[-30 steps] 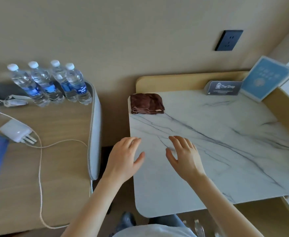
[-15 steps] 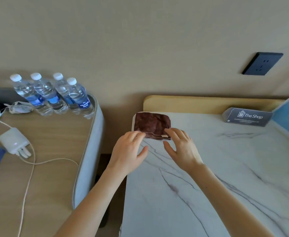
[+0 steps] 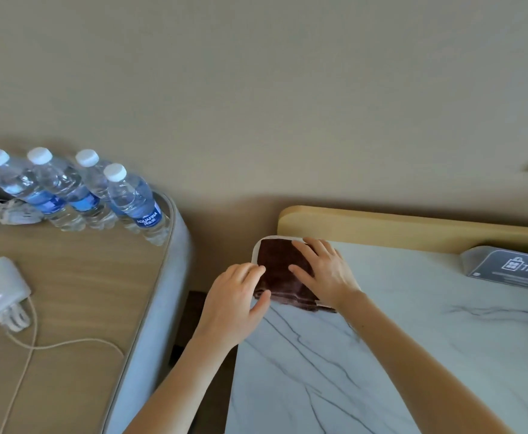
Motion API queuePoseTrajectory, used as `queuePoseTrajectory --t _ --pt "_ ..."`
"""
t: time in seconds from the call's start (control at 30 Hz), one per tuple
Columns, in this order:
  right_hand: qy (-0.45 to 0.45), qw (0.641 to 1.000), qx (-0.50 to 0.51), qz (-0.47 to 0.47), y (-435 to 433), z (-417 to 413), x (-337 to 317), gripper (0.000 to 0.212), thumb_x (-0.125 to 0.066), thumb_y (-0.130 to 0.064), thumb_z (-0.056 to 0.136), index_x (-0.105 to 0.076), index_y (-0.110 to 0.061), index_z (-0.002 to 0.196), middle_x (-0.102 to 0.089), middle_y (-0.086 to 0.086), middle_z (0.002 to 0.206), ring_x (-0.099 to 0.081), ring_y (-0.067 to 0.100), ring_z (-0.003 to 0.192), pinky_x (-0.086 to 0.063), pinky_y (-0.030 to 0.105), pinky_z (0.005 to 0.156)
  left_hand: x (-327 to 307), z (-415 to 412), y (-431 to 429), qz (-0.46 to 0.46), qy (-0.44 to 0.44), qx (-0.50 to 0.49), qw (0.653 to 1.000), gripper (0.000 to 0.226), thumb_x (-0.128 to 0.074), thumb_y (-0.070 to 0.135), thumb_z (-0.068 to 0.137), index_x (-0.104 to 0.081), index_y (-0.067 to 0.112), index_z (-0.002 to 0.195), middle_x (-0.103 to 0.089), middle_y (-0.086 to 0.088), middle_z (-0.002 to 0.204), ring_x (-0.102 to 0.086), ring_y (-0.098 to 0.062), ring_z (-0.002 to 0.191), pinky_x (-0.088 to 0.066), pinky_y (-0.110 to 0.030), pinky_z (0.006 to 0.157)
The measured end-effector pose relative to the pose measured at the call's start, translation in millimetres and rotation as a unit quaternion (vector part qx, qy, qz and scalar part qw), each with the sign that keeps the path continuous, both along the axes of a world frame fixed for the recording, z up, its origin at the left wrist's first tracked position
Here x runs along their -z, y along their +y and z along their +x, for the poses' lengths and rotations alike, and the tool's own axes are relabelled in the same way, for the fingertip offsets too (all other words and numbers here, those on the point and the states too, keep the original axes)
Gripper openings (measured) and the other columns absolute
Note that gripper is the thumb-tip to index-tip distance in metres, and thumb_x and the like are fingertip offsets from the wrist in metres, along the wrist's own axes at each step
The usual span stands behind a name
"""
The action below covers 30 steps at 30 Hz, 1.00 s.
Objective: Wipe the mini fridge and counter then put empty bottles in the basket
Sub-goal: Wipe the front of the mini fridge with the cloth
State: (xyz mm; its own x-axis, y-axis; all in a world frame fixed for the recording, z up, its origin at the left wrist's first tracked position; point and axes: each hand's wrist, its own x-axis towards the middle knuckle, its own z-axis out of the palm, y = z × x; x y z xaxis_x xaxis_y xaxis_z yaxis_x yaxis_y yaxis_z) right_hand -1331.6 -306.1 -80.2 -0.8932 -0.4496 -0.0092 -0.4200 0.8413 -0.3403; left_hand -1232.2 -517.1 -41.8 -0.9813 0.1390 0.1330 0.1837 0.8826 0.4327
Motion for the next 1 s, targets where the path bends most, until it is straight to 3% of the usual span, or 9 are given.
queuePoseTrajectory --t 0.23,0.43,0.6,0.73,0.83,0.9,1.0 --pt "-0.048 0.998 -0.004 0.044 -5 -22 16 0.066 -0.046 -0.067 0.092 -0.034 -0.038 0.150 -0.049 -0.001 0.138 -0.042 0.027 0.122 -0.037 0.041 0.102 15 -8 -6 0.016 -0.018 -0.022 0.999 0.040 -0.056 0.032 0.094 -0.064 0.011 0.127 -0.065 -0.001 0.125 -0.059 -0.018 0.118 -0.050 -0.032 0.096" --pt "-0.184 0.981 0.050 -0.041 3 -14 18 0.070 -0.062 -0.069 0.081 -0.035 -0.040 0.138 -0.050 0.006 0.117 -0.055 0.027 0.102 -0.049 0.037 0.084 14 3 1 0.030 -0.017 -0.036 0.999 0.039 -0.054 0.030 0.092 -0.068 0.008 0.120 -0.068 -0.003 0.119 -0.062 -0.020 0.113 -0.054 -0.036 0.093" --pt "-0.230 0.953 0.093 -0.175 13 19 16 0.060 -0.078 -0.050 0.078 -0.046 -0.040 0.128 -0.061 -0.005 0.116 -0.059 0.017 0.102 -0.046 0.027 0.081 3 23 5 0.019 -0.005 -0.029 0.999 0.036 -0.054 0.031 0.092 -0.070 0.010 0.117 -0.068 -0.002 0.116 -0.063 -0.019 0.110 -0.054 -0.032 0.091" --pt "-0.211 0.931 0.131 -0.269 19 60 3 0.051 -0.083 -0.037 0.077 -0.057 -0.035 0.121 -0.062 -0.018 0.119 -0.057 0.008 0.111 -0.040 0.011 0.085 -11 44 5 0.005 0.005 -0.020 1.000 0.033 -0.056 0.030 0.091 -0.069 0.011 0.116 -0.067 0.000 0.115 -0.062 -0.019 0.108 -0.051 -0.028 0.088" --pt "-0.188 0.910 0.143 -0.340 22 95 -14 0.045 -0.085 -0.027 0.077 -0.061 -0.032 0.115 -0.063 -0.021 0.115 -0.059 0.006 0.114 -0.046 0.027 0.097 -25 64 7 -0.002 0.024 -0.015 1.000 0.033 -0.057 0.029 0.090 -0.069 0.010 0.114 -0.068 -0.001 0.114 -0.064 -0.020 0.107 -0.051 -0.028 0.086" --pt "-0.173 0.898 0.152 -0.375 22 118 -28 0.045 -0.086 -0.023 0.075 -0.062 -0.034 0.111 -0.068 -0.017 0.107 -0.064 0.008 0.104 -0.052 0.031 0.091 -37 80 9 -0.002 0.034 -0.012 0.999 0.036 -0.053 0.032 0.091 -0.069 0.010 0.115 -0.067 -0.002 0.115 -0.063 -0.021 0.109 -0.051 -0.030 0.087" --pt "-0.147 0.890 0.159 -0.401 22 154 -51 0.046 -0.085 -0.023 0.075 -0.061 -0.041 0.109 -0.069 -0.020 0.093 -0.067 0.004 0.085 -0.053 0.020 0.072 -55 107 13 -0.001 0.051 0.008 0.999 0.043 -0.045 0.036 0.093 -0.068 0.009 0.118 -0.066 -0.002 0.118 -0.061 -0.020 0.112 -0.050 -0.029 0.090"
